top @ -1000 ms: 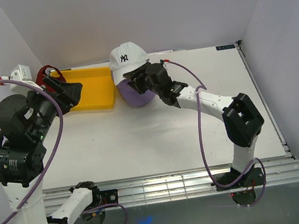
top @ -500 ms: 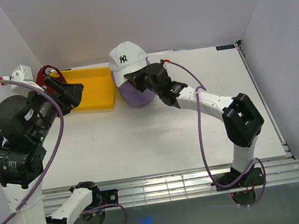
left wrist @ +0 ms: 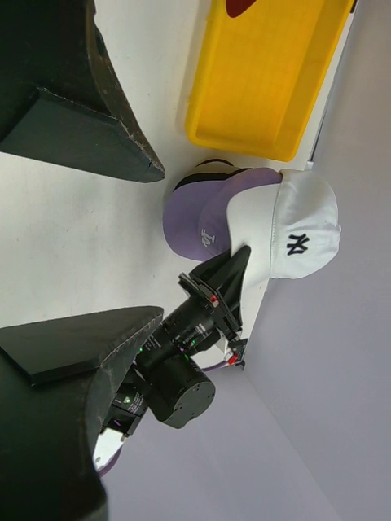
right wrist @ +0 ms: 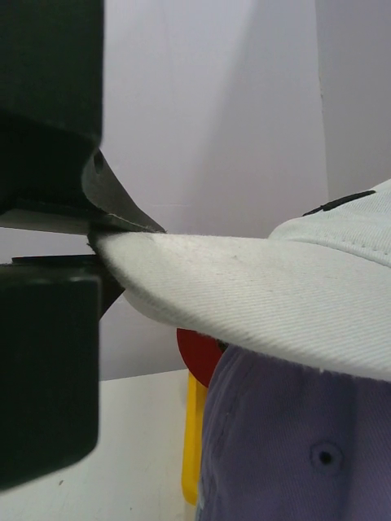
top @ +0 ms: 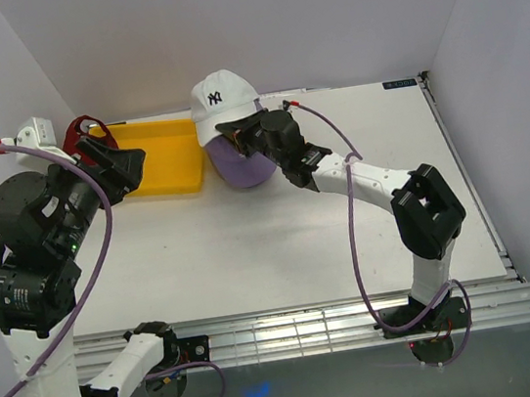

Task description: Stack the hats

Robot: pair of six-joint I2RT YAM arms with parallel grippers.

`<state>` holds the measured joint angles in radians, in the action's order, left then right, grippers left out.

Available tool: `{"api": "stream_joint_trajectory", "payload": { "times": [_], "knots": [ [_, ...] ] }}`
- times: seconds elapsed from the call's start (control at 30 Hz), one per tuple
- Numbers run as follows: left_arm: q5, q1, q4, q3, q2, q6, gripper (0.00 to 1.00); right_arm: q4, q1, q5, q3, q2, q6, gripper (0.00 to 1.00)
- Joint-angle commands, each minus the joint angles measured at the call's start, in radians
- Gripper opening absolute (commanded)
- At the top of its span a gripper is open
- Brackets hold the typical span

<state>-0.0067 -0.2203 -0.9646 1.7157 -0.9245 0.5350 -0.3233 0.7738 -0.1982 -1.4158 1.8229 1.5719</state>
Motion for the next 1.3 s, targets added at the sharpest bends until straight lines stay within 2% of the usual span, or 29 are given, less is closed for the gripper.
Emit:
{"api": "stream_joint_trajectory", "payload": {
  "times": [0.0, 0.53, 1.27],
  "knots": [
    [-0.024, -0.010, 0.004, 0.001, 0.012, -0.015, 0.73, -0.158, -0.007, 0.020, -0.025, 0.013, 0.010, 0.08],
    [-0.041, -0.016, 0.001, -0.007, 0.016, -0.023, 0.73, -0.243, -0.018, 0.043, -0.077, 0.027, -0.056, 0.08],
    [-0.042, -0.017, 0.003, -0.010, 0.013, -0.020, 0.73, -0.350, -0.019, 0.051, 0.080, -0.088, -0.090, 0.08]
  ]
}}
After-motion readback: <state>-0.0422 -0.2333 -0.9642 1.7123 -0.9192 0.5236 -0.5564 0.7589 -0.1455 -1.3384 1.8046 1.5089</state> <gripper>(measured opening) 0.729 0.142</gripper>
